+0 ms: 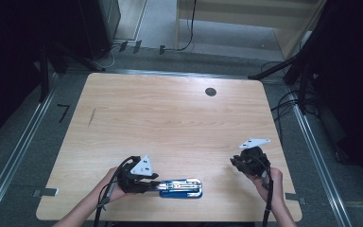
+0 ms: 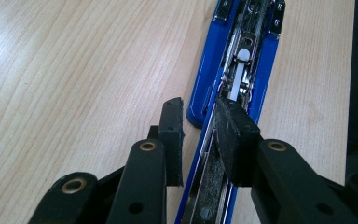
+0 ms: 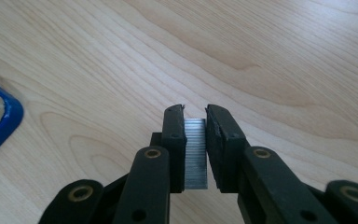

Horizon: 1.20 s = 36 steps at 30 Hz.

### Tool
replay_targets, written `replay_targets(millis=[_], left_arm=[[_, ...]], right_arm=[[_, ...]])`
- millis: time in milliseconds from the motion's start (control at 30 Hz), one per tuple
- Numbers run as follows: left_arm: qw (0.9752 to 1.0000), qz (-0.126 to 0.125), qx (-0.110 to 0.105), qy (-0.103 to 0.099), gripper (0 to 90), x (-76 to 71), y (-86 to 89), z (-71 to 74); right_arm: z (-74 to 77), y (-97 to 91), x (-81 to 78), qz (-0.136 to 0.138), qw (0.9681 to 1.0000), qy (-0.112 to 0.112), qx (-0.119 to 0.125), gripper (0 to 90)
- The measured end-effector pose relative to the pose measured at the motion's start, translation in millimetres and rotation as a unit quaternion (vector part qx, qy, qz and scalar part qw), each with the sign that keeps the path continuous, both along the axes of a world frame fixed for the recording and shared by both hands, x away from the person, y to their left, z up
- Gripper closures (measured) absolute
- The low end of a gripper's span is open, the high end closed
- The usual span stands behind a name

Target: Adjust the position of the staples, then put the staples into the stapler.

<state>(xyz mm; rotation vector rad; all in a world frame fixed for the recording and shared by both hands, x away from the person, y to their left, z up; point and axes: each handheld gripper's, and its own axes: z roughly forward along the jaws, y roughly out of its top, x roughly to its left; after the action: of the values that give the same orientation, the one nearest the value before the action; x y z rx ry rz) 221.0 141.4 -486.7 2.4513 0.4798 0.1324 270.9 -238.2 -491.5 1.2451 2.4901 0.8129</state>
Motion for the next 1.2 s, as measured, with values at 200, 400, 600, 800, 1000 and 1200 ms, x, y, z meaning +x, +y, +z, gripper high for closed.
replay_targets(millis=[200, 400, 600, 800, 1000, 1200], left_arm=[[1.0000, -0.001, -0.001, 0.000, 73.2, 0.0, 0.1, -0.1], [1.0000, -0.003, -0.001, 0.000, 73.2, 0.4, 0.5, -0.2], [1.0000, -0.004, -0.001, 0.000, 73.2, 0.5, 1.2, -0.3], [1.0000, -0.007, 0.000, 0.000, 73.2, 1.0, 1.2, -0.1], [1.0000, -0.008, 0.000, 0.002, 73.2, 1.9, 0.8, -0.3], [1.0000, -0.007, -0.002, 0.003, 73.3, 1.7, 0.9, -0.6]], right_arm=[[2.7, 11.1, -4.5, 0.017, 0.9999, 0.001, 0.000, 78.9], [2.9, 18.4, -6.8, 0.029, 0.9996, 0.005, -0.002, 78.9], [4.4, 24.5, -8.5, 0.040, 0.9992, 0.003, -0.001, 78.9], [4.9, 31.1, -10.9, 0.051, 0.9987, 0.006, -0.003, 78.9], [5.9, 37.6, -14.4, 0.066, 0.9978, 0.004, -0.003, 78.9], [7.9, 43.4, -16.7, 0.079, 0.9969, 0.002, -0.001, 78.9]])
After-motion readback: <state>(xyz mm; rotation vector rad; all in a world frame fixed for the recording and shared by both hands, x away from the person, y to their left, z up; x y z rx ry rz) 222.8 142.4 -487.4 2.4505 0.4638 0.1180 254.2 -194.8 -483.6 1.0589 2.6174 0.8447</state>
